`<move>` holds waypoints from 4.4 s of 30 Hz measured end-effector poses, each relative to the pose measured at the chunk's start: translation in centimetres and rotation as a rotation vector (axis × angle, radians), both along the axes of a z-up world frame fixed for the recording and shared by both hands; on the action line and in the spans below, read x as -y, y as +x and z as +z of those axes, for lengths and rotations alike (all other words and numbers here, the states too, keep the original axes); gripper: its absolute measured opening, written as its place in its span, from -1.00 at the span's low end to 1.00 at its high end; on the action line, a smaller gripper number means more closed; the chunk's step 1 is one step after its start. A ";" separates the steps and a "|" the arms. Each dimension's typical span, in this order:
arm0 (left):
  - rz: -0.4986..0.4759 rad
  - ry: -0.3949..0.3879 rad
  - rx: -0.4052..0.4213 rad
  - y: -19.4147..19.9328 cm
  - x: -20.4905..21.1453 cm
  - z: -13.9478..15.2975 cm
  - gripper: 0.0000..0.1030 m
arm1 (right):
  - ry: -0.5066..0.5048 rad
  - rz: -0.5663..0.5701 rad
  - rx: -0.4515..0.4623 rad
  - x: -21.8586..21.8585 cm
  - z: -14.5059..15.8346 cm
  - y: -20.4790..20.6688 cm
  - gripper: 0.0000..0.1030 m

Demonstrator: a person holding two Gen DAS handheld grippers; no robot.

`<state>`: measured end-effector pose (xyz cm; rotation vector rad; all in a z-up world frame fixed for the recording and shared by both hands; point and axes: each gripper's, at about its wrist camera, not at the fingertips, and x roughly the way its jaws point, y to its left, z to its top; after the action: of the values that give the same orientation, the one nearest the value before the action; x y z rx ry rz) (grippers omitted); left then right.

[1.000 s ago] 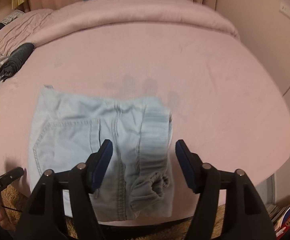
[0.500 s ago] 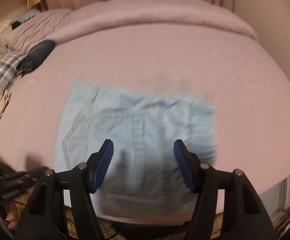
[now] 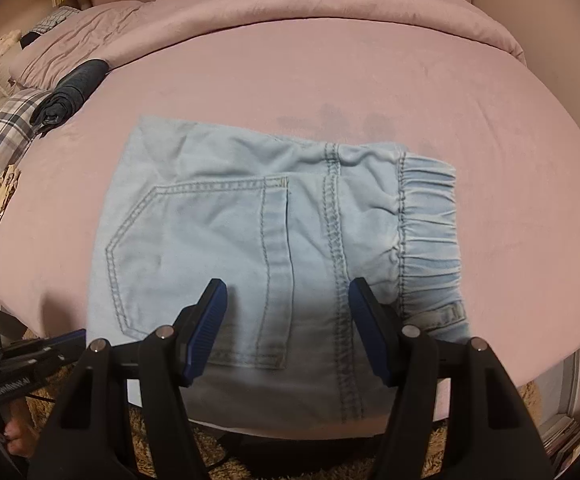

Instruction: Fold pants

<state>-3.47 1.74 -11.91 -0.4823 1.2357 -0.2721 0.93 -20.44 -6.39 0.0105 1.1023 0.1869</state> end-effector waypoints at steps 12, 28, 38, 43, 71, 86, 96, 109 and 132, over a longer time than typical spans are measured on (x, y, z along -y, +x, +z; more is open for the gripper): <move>-0.003 0.063 0.131 6.1 -0.1 3.7 -0.61 | 0.051 -0.004 -0.008 0.7 0.0 -0.1 0.23; 0.010 0.095 0.070 8.3 1.4 -0.2 -0.61 | 0.131 -0.008 -0.022 2.4 -0.4 0.1 0.23; 0.021 0.114 0.070 8.2 1.7 0.1 -0.61 | 0.170 -0.008 -0.021 3.5 -0.4 -0.2 0.23; 0.057 0.085 0.088 7.6 2.0 1.4 -0.61 | 0.180 -0.005 -0.018 4.0 -0.4 -0.1 0.23; -0.073 0.178 0.099 14.9 7.6 1.3 -0.21 | 0.169 0.006 0.003 3.6 -0.6 -0.4 0.23; -0.097 0.179 0.123 8.0 7.6 1.2 -0.11 | 0.179 0.000 0.001 3.9 -0.6 -0.3 0.23; -0.116 0.138 0.078 3.9 6.1 1.2 -0.10 | 0.179 0.001 0.005 4.1 -0.6 -0.5 0.23; -0.136 0.075 0.022 -0.7 4.3 1.2 -0.06 | 0.159 0.002 -0.020 3.9 0.2 -1.7 0.23; -0.194 0.125 0.137 4.1 6.9 3.4 0.35 | 0.202 -0.130 0.025 8.9 4.1 -4.2 0.47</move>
<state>0.60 -5.21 -8.47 -0.2322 1.1584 -0.3838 -3.28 -29.35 -2.29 0.2591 1.0500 0.1804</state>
